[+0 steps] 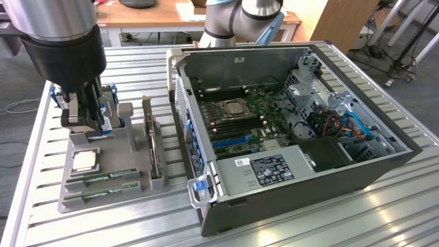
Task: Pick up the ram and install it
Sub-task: 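Pick up the ram and move it above insertion slot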
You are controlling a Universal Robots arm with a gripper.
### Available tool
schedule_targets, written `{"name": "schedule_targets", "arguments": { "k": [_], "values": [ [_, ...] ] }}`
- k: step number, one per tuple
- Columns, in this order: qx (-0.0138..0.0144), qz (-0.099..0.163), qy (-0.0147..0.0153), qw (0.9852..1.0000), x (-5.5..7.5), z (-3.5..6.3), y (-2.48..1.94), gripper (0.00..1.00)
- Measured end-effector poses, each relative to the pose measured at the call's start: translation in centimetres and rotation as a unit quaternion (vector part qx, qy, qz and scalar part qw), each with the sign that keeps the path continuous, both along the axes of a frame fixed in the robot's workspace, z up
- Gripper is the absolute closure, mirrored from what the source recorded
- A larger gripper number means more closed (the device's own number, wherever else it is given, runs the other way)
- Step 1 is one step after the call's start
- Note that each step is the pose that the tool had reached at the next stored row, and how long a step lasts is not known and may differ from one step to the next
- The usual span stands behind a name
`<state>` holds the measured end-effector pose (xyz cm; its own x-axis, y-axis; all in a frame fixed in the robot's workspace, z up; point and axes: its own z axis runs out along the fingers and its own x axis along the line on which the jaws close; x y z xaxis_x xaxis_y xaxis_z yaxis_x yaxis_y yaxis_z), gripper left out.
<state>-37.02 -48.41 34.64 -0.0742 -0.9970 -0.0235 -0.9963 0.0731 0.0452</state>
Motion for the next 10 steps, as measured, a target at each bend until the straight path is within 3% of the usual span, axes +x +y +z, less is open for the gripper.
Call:
{"name": "schedule_targets", "arguments": {
  "k": [4, 10],
  "values": [
    [0.0003, 0.000, -0.0001, 1.0000, 0.00, -0.04, -0.05, 0.70],
    [0.0008, 0.000, -0.0001, 1.0000, 0.00, -0.04, -0.74, 0.70]
  ]
}}
